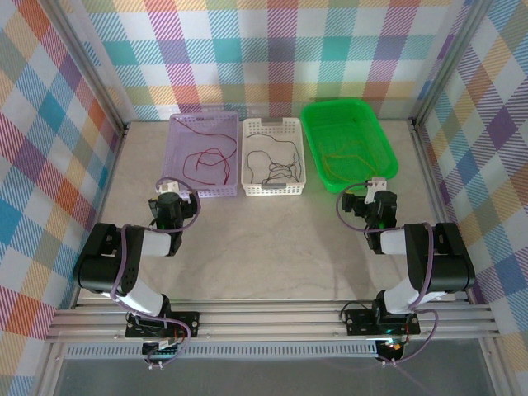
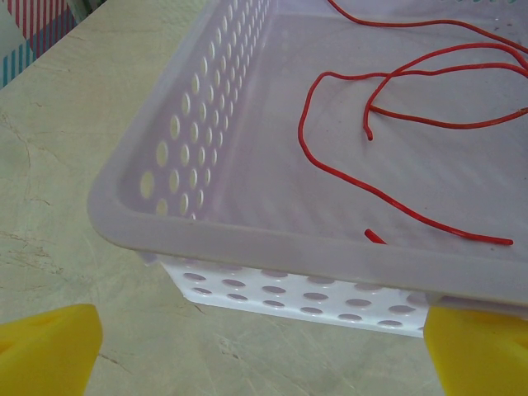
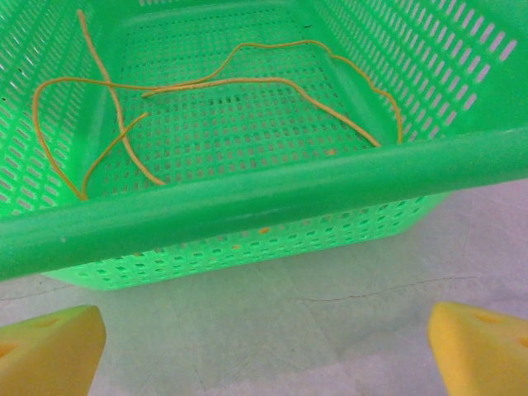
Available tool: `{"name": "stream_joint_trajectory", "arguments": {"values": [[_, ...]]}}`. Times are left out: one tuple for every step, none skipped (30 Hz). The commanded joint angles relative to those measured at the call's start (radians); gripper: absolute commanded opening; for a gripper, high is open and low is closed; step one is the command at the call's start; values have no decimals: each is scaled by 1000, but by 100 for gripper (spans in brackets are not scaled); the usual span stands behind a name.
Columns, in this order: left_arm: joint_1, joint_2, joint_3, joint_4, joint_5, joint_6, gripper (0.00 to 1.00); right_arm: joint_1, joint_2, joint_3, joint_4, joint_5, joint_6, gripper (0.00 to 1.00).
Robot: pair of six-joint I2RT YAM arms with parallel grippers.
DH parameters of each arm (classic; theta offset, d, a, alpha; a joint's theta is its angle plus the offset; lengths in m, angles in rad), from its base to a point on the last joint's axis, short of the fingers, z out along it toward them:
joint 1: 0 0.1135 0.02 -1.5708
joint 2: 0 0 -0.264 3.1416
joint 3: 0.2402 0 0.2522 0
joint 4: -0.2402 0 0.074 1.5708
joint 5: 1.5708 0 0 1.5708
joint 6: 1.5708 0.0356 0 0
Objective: Untangle the cables
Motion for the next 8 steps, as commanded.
{"name": "stream_joint_trajectory", "arguments": {"values": [[5,0,-3,40,38,-1,100,-5,-12,18,36,-16,14,100],[17,-1,-3,31,58,-5,100,-6,-13,18,36,-16,14,100],[20,-1,-2,33,64,-4,100,-7,-12,19,36,-16,14,100],[19,-2,-3,31,65,-5,100,-6,-12,19,36,-16,14,100],[20,-1,-3,32,64,-5,100,-7,-12,19,36,-16,14,100],[20,-1,-4,33,65,-5,100,-6,-13,19,36,-16,15,100],[20,0,-5,37,66,-5,100,-6,-12,19,36,-16,14,100],[20,-2,-7,38,65,-4,100,-6,-12,19,36,-16,14,100]]}}
